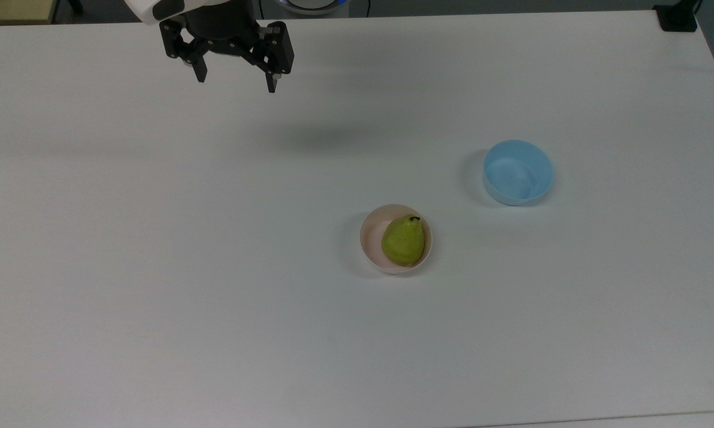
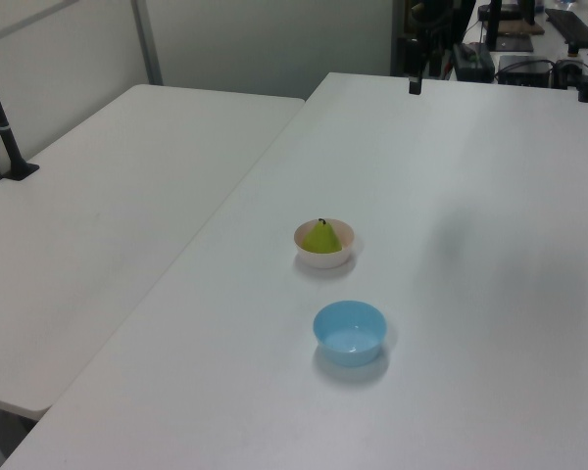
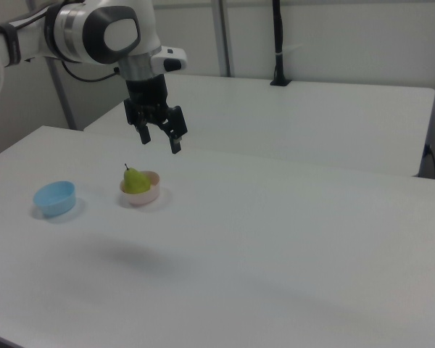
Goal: Pick up a pear from the bowl
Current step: 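Move the open gripper over the pink bowl holding the green pear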
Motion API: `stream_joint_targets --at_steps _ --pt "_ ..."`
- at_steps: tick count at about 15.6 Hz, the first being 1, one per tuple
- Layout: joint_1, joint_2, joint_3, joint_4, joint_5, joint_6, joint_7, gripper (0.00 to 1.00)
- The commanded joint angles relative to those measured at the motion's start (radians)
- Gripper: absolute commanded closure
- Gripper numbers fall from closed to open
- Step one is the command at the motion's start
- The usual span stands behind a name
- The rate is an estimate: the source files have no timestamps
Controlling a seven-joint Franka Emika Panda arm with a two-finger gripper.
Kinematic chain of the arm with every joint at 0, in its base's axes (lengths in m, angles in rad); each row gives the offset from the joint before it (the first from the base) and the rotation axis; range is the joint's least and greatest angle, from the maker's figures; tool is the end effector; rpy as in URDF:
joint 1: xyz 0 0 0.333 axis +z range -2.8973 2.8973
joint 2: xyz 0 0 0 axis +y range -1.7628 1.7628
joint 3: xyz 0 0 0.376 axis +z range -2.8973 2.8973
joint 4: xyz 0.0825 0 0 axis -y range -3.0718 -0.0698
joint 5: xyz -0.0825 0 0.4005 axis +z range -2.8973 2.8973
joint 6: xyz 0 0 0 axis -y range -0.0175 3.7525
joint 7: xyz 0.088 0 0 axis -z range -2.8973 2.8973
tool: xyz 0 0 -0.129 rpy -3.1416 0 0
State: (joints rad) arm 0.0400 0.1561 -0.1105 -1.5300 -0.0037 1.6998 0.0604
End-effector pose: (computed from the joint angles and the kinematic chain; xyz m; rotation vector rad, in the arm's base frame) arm 0.6356 -0.0399 0.6003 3.1141 -0.2011 0.0227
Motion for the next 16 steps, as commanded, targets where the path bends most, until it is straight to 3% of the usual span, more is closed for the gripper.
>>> stream_joint_targets --at_steps 1,9,11,16 --pt "0.0 -0.018 -0.003 -0.021 -0.009 -0.008 -0.026 0.0" --pt "0.02 0.009 -0.018 -0.018 -0.005 0.0 -0.027 0.0" --pt "0.072 0.026 -0.021 -0.009 -0.004 0.02 -0.027 0.0" --pt "0.225 0.132 -0.087 0.048 0.037 0.099 -0.013 0.0"
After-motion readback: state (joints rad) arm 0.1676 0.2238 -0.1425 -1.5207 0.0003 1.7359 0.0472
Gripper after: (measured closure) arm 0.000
